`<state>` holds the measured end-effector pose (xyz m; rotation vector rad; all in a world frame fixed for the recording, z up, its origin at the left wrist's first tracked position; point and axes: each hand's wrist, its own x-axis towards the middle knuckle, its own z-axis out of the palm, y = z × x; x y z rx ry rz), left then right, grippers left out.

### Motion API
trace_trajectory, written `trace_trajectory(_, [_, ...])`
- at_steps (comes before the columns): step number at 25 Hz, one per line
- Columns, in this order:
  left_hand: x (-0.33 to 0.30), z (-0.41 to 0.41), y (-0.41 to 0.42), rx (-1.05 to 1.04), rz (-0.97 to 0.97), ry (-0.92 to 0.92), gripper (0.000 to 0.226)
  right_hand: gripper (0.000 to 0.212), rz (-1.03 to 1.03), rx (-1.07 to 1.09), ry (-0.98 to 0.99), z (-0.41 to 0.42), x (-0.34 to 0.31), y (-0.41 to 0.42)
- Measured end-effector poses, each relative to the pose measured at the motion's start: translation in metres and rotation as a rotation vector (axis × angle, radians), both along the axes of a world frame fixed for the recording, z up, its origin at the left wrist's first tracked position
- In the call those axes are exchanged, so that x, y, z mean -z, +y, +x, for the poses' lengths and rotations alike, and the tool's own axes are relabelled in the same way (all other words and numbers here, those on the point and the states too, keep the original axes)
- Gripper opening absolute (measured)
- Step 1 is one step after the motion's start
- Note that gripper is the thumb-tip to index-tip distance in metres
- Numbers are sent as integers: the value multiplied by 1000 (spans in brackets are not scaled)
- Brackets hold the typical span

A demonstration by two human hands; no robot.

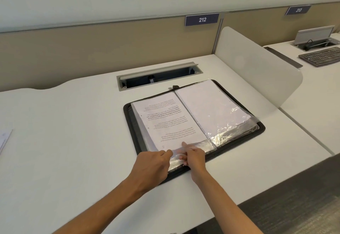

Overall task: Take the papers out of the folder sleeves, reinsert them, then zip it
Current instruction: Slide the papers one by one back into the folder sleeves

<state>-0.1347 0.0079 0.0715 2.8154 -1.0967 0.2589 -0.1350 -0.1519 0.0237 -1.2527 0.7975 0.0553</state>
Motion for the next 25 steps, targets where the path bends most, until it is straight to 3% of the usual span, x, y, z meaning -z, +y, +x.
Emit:
trace_trajectory(5, [6,5,-1,-10,-46,-27,23,25,-96,-58,7,-2,-7,-3])
trace_trajectory(7, [10,8,-2,-20,-108,-36,18,16,-388,-44,-153,-21,-3,-2])
trace_trajectory(9, [12,10,-3,-26,-175,-41,17,13,-823,-47,-447,-40,-4,-7])
trace_trajectory(12, [4,14,-10,-4,-250,-78,22,66,-1226,-310,-670,-35,-4,-22])
trace_trajectory(13, [0,15,-15,29,-280,-107,23,68,-1302,-361,-666,-27,-8,-26])
trace_trajectory(15, [-10,17,-26,111,-349,-177,20,43,-1392,-321,-673,-9,-15,-34])
trace_trajectory(18, [-15,20,-39,141,-433,-189,37,7,-1294,-96,-696,13,-28,-57])
trace_trajectory(21, [-9,21,-41,137,-444,-127,47,6,-1000,166,-601,20,-39,-100])
trace_trajectory(25, [11,28,-33,69,-374,-86,38,16,-665,424,-456,20,-31,-156])
